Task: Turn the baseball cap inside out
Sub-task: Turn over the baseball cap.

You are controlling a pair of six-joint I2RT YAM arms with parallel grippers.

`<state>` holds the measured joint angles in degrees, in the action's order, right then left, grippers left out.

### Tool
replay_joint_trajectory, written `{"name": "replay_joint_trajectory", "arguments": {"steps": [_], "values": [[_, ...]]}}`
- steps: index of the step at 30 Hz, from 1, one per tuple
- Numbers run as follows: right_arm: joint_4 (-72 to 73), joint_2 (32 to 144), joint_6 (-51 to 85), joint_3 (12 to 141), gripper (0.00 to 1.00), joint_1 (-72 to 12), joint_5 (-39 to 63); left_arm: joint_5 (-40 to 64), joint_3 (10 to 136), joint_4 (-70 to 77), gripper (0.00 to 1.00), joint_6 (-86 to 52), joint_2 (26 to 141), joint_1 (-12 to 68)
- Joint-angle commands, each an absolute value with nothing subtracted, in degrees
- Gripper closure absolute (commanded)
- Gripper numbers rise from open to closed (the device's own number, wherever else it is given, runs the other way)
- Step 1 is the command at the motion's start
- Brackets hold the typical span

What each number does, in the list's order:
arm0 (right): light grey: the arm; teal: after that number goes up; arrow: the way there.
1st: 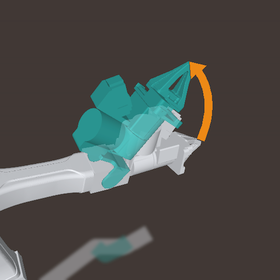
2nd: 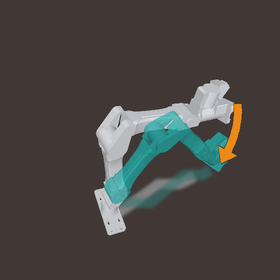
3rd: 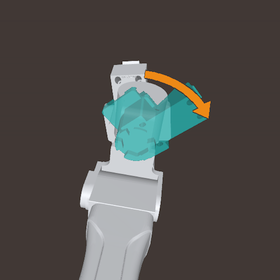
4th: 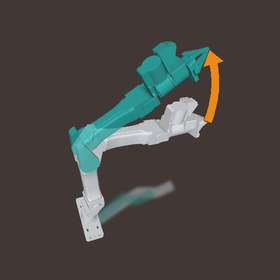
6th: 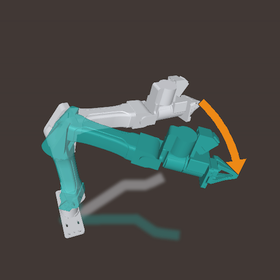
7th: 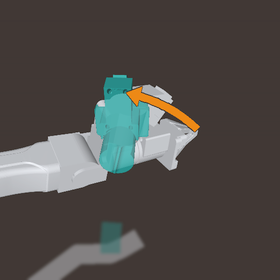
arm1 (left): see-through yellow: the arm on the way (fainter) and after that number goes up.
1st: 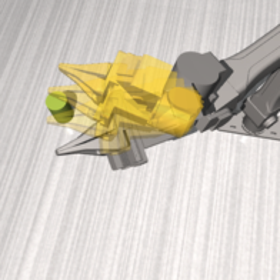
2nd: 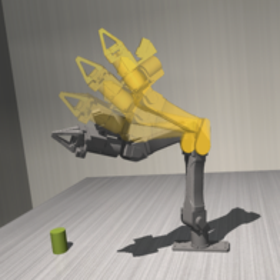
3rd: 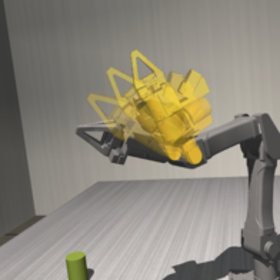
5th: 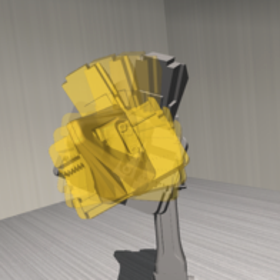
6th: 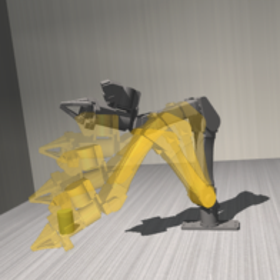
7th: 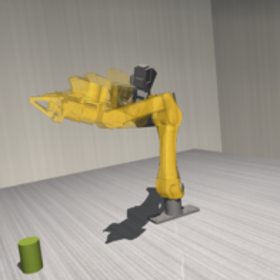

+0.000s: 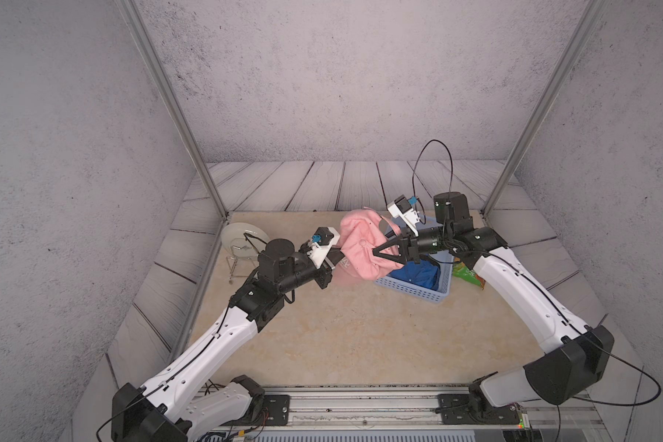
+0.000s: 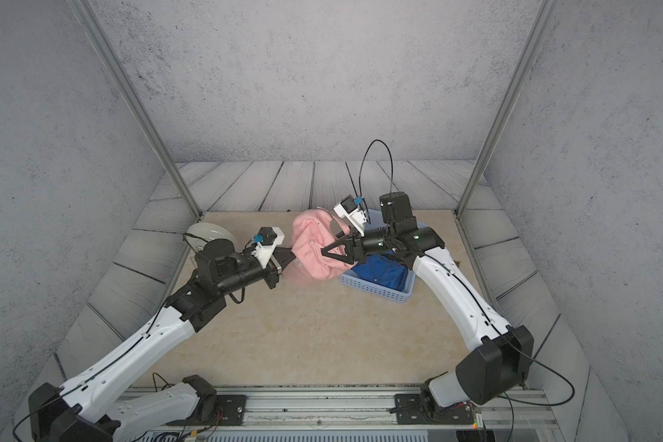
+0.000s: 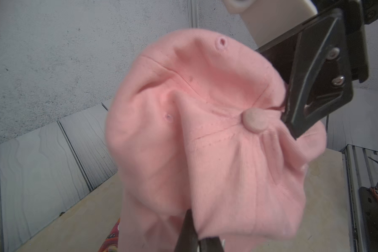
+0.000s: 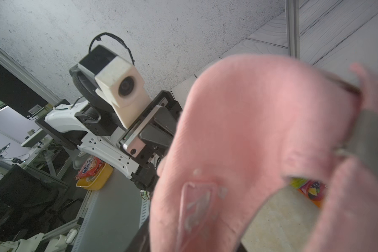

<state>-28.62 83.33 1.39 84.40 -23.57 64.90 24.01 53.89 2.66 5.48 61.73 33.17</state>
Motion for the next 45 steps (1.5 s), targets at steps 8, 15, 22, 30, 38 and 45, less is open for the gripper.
{"name": "replay_joint_trajectory", "arguments": {"steps": [8,15,22,30,38,45], "values": [[-17.1,80.6,12.2,81.6,0.47,-23.0,68.3,24.5,53.7,3.4,1.00,5.5,62.4,32.7],[-13.5,80.1,16.4,81.0,0.38,-21.9,68.7,23.9,52.6,3.5,1.00,4.8,61.5,31.4],[-12.0,79.9,19.6,81.1,0.39,-21.2,70.4,24.1,52.2,3.9,1.00,4.0,61.7,30.5],[-11.5,79.4,22.2,80.8,0.58,-18.8,68.6,24.3,51.1,5.2,1.00,1.7,61.2,28.1],[-16.0,80.1,20.1,77.2,0.97,-18.0,57.4,30.6,52.1,8.7,1.00,-5.7,61.3,26.4],[-18.6,83.9,21.5,74.5,0.91,-17.9,53.0,36.3,54.6,13.0,1.00,-14.7,62.3,26.4]]}}
